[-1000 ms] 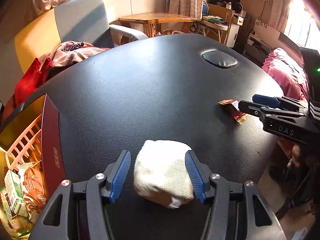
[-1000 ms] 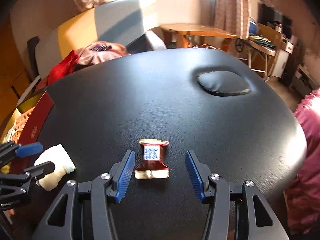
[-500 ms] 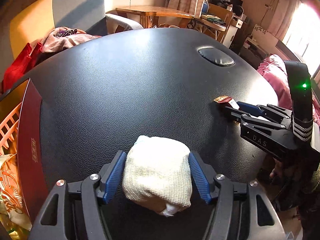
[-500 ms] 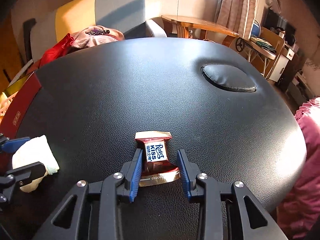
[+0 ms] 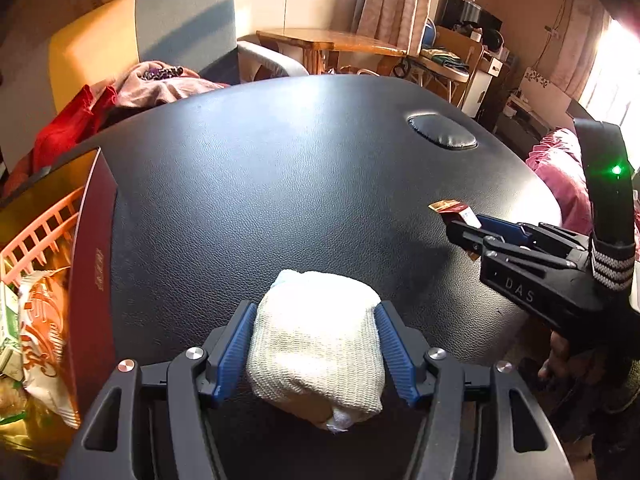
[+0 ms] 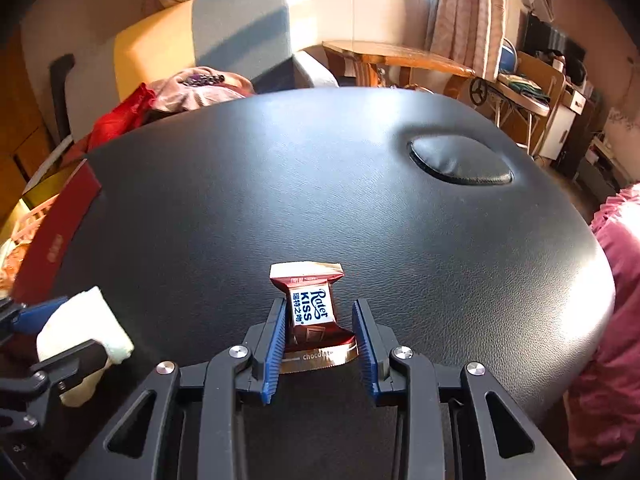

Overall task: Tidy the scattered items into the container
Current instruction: 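Carry the sock and Kiss chocolate into the gold tray and open both tools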

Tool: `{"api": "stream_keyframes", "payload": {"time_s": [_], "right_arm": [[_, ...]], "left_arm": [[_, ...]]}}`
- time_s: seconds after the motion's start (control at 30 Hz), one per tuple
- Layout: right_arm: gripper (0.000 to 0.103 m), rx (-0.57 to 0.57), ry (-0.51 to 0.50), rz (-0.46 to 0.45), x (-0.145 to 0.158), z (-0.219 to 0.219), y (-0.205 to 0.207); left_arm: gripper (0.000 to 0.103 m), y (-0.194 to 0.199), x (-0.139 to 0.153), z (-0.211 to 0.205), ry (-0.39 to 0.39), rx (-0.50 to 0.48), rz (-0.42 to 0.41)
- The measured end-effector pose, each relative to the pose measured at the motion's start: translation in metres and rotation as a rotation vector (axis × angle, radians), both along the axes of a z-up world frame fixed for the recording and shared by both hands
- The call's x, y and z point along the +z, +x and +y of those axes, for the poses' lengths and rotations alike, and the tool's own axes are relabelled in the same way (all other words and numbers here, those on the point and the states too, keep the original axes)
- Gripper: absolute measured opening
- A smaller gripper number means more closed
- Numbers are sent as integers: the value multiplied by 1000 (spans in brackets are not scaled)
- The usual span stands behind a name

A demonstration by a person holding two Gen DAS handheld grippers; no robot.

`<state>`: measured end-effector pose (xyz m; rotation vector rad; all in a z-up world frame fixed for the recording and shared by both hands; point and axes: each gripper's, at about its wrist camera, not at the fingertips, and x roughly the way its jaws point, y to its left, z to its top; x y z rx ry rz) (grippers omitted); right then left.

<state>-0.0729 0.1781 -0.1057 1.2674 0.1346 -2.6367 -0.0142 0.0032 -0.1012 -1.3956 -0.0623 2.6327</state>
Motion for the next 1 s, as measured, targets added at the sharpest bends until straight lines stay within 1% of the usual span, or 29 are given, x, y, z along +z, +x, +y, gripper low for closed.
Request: {"api": "stream_keyframes", "payload": {"time_s": [0.03,0.23,0.33,0.57,0.73,0.9,1.0], "right_arm": [[33,8,-5,2,2,-4,2],[33,54,-35,13,15,-27,14],[33,112,-58,31,27,-51,18],[33,289,-145,50,56,-125,29],[33,417,-194,52,71,-183,39],[33,476,-199,40,72,-213,47],[33,512,-202,33,72,-232,52]], "left_arm": [[62,2,3,0,-2,2,9],[63,18,28,-32,8,90,65],[63,26,40,-47,12,134,94],[63,48,65,-115,6,312,166],[63,66,69,-163,5,432,182],[63,81,68,-202,2,535,185],[63,87,65,-218,-6,578,179]]}}
